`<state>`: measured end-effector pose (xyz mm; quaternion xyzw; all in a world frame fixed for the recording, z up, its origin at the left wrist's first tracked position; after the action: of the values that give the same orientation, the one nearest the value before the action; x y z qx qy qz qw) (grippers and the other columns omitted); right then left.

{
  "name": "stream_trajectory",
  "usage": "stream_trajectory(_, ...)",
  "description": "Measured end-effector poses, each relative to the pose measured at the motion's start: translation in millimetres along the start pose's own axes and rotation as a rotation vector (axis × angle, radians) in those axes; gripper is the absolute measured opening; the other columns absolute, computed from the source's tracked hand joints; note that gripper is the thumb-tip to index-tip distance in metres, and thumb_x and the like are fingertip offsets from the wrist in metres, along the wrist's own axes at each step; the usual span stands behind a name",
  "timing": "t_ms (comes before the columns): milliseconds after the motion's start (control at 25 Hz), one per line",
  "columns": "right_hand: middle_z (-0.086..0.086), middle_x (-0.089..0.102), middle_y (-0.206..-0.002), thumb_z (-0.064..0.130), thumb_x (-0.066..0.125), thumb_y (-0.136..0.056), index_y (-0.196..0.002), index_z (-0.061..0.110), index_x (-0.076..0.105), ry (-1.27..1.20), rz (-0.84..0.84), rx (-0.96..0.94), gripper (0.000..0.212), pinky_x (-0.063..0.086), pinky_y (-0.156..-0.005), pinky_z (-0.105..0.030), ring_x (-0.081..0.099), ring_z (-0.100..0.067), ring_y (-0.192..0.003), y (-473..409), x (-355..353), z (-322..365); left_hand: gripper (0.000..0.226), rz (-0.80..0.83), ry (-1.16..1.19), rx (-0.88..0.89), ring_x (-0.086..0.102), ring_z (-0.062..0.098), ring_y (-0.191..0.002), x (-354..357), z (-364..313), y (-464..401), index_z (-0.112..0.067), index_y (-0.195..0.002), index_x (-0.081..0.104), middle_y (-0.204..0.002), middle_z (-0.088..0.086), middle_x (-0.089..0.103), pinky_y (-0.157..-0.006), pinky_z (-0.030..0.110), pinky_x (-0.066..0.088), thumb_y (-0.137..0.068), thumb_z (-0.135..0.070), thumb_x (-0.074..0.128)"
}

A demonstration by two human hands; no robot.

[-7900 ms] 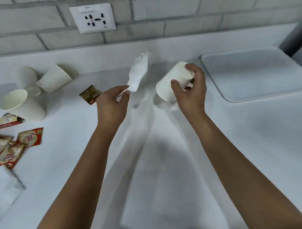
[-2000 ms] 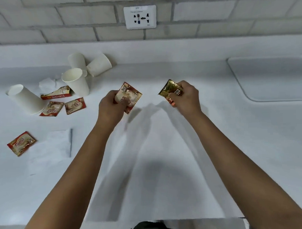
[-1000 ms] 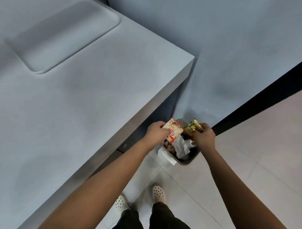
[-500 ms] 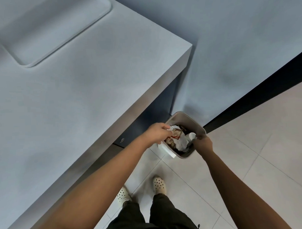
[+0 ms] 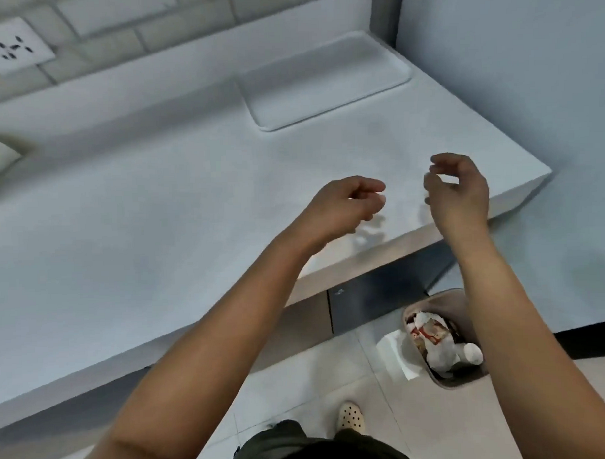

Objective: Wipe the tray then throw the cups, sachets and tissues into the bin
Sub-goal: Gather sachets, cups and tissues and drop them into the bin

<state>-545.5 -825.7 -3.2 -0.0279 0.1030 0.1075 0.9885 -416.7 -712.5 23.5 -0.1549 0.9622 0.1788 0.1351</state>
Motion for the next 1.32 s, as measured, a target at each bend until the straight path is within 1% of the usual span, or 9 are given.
stream_trajectory(200, 0.008, 0.055, -0.094, 0.009, 0.052, -0.087, -0.106, 0.019, 0.059, 0.044, 0.418, -0.074, 0.022, 0.048, -0.069, -0.024, 0.054, -0.005, -0.066, 56.2, 140.3, 38.5, 0.021, -0.433, 0.064, -0.033, 0.058, 0.003, -0.072, -133.3, 48.6, 79.8, -0.023, -0.111, 0.061, -0.086, -0.014, 0.057, -0.050, 0.003, 0.041, -0.091, -0.020, 0.055)
stream_trajectory(360, 0.005, 0.056, -0.096, 0.008, 0.054, -0.087, -0.103, 0.018, 0.060, 0.098, 0.661, -0.165, 0.021, 0.038, -0.053, -0.003, 0.053, -0.004, -0.065, 133.3, 240.7, 65.7, 0.019, -0.667, 0.109, -0.099, 0.058, 0.004, -0.073, -215.6, 106.7, 167.7, -0.024, -0.108, 0.061, -0.086, -0.014, 0.058, -0.049, 0.002, 0.041, -0.091, -0.020, 0.055)
stream_trajectory(480, 0.005, 0.056, -0.098, 0.008, 0.053, -0.087, -0.104, 0.018, 0.060, 0.115, 0.768, -0.195, 0.020, 0.035, -0.048, 0.001, 0.054, -0.009, -0.071, 196.9, 296.2, 80.7, 0.020, -0.784, 0.132, -0.153, 0.059, 0.003, -0.074, -260.8, 151.0, 235.7, -0.023, -0.110, 0.061, -0.086, -0.013, 0.058, -0.056, 0.010, 0.043, -0.091, -0.020, 0.056)
stream_trajectory(600, 0.005, 0.056, -0.102, 0.009, 0.052, -0.088, -0.105, 0.018, 0.060, 0.150, 0.878, -0.219, 0.021, 0.036, -0.047, 0.000, 0.055, -0.013, -0.076, 271.0, 350.7, 90.7, 0.021, -0.880, 0.135, -0.212, 0.059, 0.004, -0.076, -302.2, 197.4, 309.6, -0.023, -0.110, 0.061, -0.087, -0.013, 0.059, -0.061, 0.016, 0.042, -0.090, -0.019, 0.055)
stream_trajectory(760, 0.004, 0.055, -0.105, 0.010, 0.052, -0.088, -0.107, 0.018, 0.059, 0.180, 0.948, -0.226, 0.022, 0.038, -0.047, -0.001, 0.054, -0.009, -0.072, 344.4, 402.7, 100.6, 0.022, -0.964, 0.148, -0.281, 0.059, 0.005, -0.078, -342.6, 252.2, 381.2, -0.022, -0.111, 0.061, -0.087, -0.013, 0.058, -0.061, 0.017, 0.041, -0.090, -0.019, 0.055)
stream_trajectory(880, 0.003, 0.055, -0.108, 0.011, 0.051, -0.088, -0.108, 0.018, 0.059, 0.235, 0.997, -0.246, 0.023, 0.041, -0.063, -0.013, 0.054, -0.010, -0.075, 380.8, 432.4, 99.6, 0.025, -1.005, 0.167, -0.325, 0.057, 0.003, -0.075, -369.0, 283.3, 413.8, -0.018, -0.114, 0.061, -0.085, -0.012, 0.058, -0.061, 0.016, 0.041, -0.090, -0.017, 0.055)
stream_trajectory(1000, 0.003, 0.053, -0.108, 0.011, 0.051, -0.088, -0.109, 0.018, 0.059, 0.293, 1.041, -0.280, 0.023, 0.041, -0.076, -0.023, 0.055, -0.017, -0.084, 400.8, 463.9, 100.5, 0.029, -1.051, 0.182, -0.385, 0.056, 0.009, -0.079, -401.3, 312.1, 428.0, -0.016, -0.117, 0.060, -0.086, -0.009, 0.058, -0.063, 0.018, 0.042, -0.089, -0.017, 0.056)
stream_trajectory(1240, 0.001, 0.051, -0.107, 0.014, 0.055, -0.087, -0.108, 0.018, 0.060, 0.359, 1.178, -0.411, 0.022, 0.039, -0.078, -0.022, 0.052, -0.015, -0.089, 405.3, 538.6, 106.9, 0.030, -1.173, 0.166, -0.459, 0.054, 0.018, -0.092, -475.7, 359.0, 415.3, -0.015, -0.117, 0.061, -0.111, 0.007, 0.059, -0.082, 0.031, 0.045, -0.087, -0.019, 0.059)
stream_trajectory(1320, -0.003, 0.053, -0.111, 0.014, 0.056, -0.087, -0.109, 0.017, 0.061, 0.393, 1.224, -0.468, 0.023, 0.038, -0.080, -0.022, 0.050, -0.014, -0.090, 404.3, 567.3, 108.6, 0.029, -1.223, 0.162, -0.488, 0.057, 0.025, -0.103, -501.1, 370.1, 406.2, -0.017, -0.114, 0.062, -0.121, 0.009, 0.058, -0.089, 0.034, 0.046, -0.085, -0.019, 0.060)
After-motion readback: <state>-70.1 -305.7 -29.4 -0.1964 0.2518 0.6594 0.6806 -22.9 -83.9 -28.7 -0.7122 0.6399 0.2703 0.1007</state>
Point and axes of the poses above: each hand's wrist, its own y-axis away from the middle knuckle, its own x-axis out of the palm, z = x × y, the point moved 5 cm from there along -y, towards the middle knuckle
